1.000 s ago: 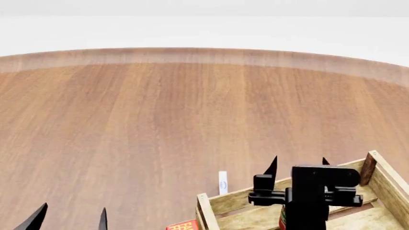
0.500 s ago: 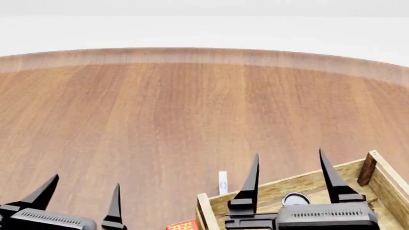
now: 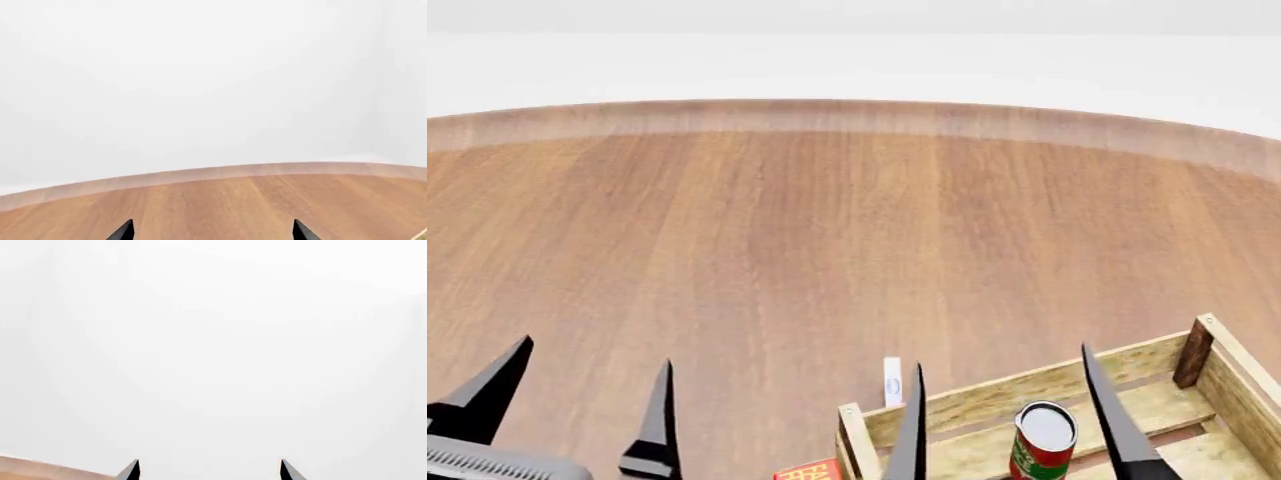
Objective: Pick up the tomato sauce, and put it in the wooden tray.
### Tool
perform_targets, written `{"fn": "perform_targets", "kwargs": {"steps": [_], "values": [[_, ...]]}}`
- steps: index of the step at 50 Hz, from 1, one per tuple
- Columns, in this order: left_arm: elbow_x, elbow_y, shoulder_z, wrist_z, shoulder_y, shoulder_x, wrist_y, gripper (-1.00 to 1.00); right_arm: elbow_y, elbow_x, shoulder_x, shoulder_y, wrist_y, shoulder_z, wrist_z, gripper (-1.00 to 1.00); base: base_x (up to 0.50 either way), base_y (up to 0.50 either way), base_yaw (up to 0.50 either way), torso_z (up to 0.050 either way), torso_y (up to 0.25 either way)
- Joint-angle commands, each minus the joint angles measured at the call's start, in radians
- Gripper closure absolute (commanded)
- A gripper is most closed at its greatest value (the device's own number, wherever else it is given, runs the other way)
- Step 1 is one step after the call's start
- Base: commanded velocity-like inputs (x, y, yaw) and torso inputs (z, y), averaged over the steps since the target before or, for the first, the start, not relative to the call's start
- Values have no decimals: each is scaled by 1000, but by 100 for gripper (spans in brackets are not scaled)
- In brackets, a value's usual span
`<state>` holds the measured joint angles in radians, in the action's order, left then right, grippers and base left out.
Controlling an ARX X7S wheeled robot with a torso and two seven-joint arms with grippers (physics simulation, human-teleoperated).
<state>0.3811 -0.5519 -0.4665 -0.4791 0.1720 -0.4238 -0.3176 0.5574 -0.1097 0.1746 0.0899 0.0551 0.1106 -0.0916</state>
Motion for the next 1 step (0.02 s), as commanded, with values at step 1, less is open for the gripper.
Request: {"fn": "perform_targets", "kwargs": {"steps": [1], "values": [[5, -99, -2, -21, -12, -19, -23, -100, 52, -15, 14, 47, 30, 17, -14, -100, 0, 0, 0, 0, 0]]}}
